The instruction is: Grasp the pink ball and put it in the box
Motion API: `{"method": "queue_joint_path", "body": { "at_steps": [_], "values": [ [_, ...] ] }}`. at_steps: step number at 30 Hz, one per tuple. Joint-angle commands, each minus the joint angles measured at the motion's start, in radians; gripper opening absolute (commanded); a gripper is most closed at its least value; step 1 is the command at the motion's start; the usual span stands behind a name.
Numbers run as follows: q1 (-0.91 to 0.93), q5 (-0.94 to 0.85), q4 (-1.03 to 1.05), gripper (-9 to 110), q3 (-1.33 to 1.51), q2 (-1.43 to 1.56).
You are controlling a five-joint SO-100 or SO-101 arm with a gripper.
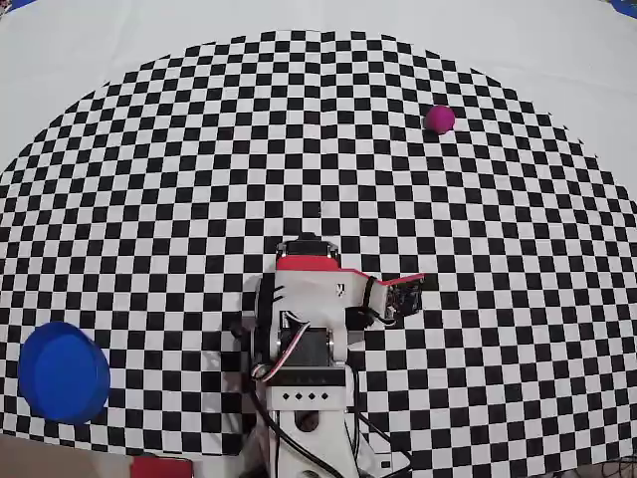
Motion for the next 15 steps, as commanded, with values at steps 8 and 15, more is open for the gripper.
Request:
{"method": "queue_joint_path", "body": {
  "at_steps": [8, 15],
  "values": [
    [0.009, -0.012, -0.420, 0, 0.015, 0.015],
    [0.014, -0.012, -0.580, 0, 0.015, 0.015]
  ]
}}
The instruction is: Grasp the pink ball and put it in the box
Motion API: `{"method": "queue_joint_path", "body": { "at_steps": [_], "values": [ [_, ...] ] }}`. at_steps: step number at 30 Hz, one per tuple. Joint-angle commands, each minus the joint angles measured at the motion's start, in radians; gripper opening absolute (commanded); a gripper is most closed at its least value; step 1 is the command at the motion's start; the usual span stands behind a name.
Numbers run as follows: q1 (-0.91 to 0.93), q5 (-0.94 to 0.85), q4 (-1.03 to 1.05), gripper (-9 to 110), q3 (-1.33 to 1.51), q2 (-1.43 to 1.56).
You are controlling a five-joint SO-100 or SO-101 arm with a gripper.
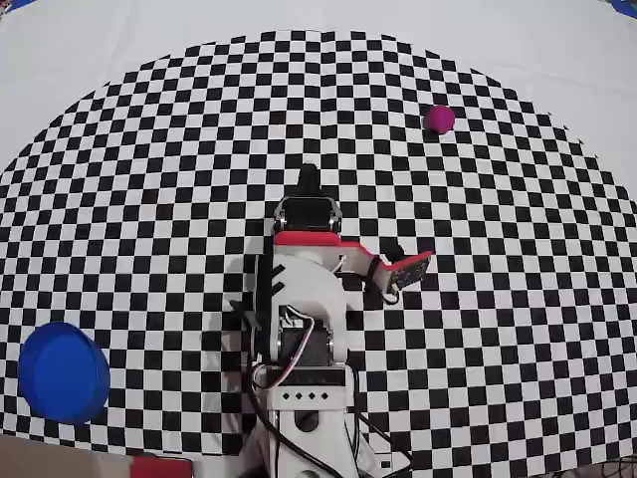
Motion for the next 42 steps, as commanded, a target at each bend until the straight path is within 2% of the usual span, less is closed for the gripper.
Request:
{"method": "queue_joint_path", "body": {
  "at_steps": [1, 4, 7, 16, 20, 27, 35, 38, 42],
  "values": [
    [0.011, -0.012, -0.051, 0, 0.003, 0.015],
    [0.015, -0.029, -0.055, 0, 0.003, 0.015],
    [0.015, -0.150, -0.055, 0, 0.005, 0.015],
    [0.015, -0.793, -0.120, 0, 0.006, 0.015],
    [0.015, -1.140, -0.049, 0, 0.006, 0.015],
    [0.012, -1.497, -0.017, 0, 0.008, 0.015],
    [0.012, -1.549, -0.003, 1, 0.008, 0.015],
    [0.015, -1.549, -0.005, 19, 0.008, 0.000],
    [0.008, -1.549, -0.008, 33, 0.008, -0.025]
  ]
}}
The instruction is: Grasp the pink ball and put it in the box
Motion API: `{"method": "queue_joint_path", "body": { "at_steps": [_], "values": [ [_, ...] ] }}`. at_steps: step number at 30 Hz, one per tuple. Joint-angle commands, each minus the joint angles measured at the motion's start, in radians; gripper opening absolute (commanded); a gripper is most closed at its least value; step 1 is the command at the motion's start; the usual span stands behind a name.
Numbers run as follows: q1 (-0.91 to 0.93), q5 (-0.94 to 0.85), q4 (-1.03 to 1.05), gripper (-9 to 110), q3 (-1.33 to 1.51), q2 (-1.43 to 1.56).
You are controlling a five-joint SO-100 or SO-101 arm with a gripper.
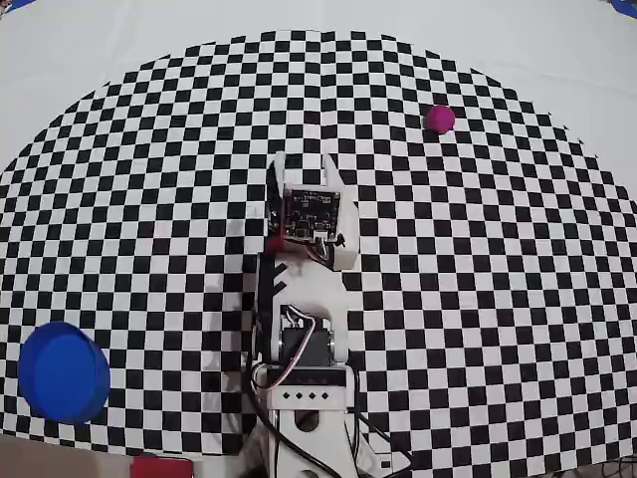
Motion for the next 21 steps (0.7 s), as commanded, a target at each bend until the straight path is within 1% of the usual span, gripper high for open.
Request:
{"method": "queue_joint_path", "body": {
  "at_steps": [1, 21],
  "values": [
    [-0.005, -0.009, -0.006, 34, 0.008, -0.023],
    [-0.002, -0.018, -0.018, 36, 0.008, -0.035]
  ]
}}
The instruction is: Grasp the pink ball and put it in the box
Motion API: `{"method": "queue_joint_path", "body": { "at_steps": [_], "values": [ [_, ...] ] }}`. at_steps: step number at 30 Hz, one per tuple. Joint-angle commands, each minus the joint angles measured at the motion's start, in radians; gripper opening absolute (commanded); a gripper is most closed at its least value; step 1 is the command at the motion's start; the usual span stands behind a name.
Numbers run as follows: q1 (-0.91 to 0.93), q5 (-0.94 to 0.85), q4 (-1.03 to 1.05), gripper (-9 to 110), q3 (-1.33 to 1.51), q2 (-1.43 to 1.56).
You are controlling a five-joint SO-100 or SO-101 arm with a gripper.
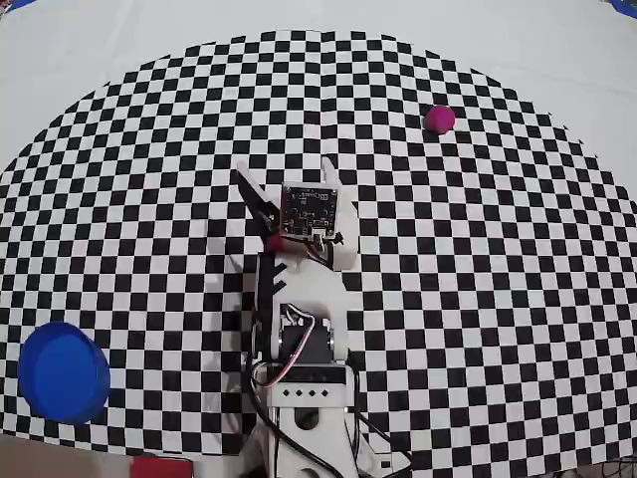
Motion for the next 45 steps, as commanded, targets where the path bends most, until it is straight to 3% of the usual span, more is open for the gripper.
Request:
{"method": "queue_joint_path", "body": {
  "at_steps": [1, 45],
  "values": [
    [0.000, -0.006, -0.015, 36, 0.008, -0.005],
    [0.255, -0.014, -0.091, 35, 0.008, -0.072]
  ]
}}
